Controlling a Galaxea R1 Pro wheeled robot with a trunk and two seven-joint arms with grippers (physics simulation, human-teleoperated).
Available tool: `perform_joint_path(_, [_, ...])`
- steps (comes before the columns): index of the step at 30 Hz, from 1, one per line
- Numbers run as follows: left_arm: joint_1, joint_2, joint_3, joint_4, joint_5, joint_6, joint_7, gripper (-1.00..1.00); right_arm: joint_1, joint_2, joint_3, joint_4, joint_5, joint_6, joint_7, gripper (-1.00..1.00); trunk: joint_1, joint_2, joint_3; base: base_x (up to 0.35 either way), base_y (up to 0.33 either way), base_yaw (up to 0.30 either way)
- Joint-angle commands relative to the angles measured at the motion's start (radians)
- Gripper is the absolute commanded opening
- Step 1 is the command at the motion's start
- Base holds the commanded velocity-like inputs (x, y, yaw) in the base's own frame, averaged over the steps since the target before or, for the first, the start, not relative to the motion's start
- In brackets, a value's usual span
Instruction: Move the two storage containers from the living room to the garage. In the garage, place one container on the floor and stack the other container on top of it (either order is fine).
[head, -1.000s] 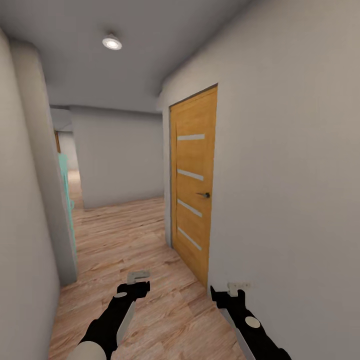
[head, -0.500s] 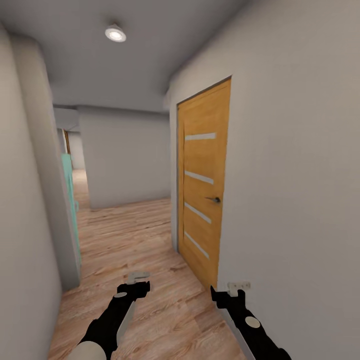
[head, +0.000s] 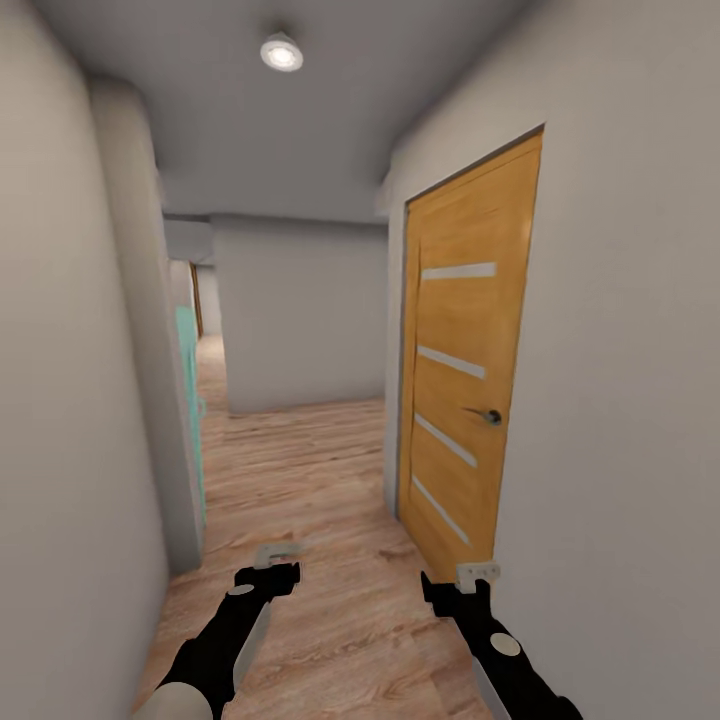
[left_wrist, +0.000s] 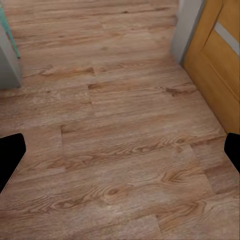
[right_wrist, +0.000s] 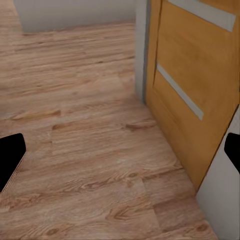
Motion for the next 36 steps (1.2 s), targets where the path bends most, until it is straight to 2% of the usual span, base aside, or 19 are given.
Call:
perform_joint_path(1, [0.0,-0.001,0.003,-0.001,-0.003,0.005,0.0,1.0,0.0,-0.001,0.004,0.0,-0.01,-0.001,-0.005,1.0,0.001,-0.001,0.0,0.325,0.0,0.294])
perform_joint_path(8, [0.0,-0.001,0.003,-0.001,-0.003,0.005,0.0,1.0,0.0,0.0,0.004,0.0,-0.01,-0.001,-0.004,1.0,0.001,-0.001,0.0,0.326,0.0,0.233])
perform_joint_path(23, [0.0,-0.003,0.003,-0.001,-0.003,0.005,0.0,1.0,0.0,0.0,0.004,0.0,-0.01,-0.001,-0.005,1.0,0.001,-0.001,0.0,0.326,0.0,0.02])
perform_joint_path(36, [0.0,0.001,0.004,0.015,-0.003,0.0,-0.002,1.0,0.0,0.0,0.003,0.001,-0.01,-0.001,-0.005,1.0,0.001,-0.001,0.0,0.326,0.0,0.213])
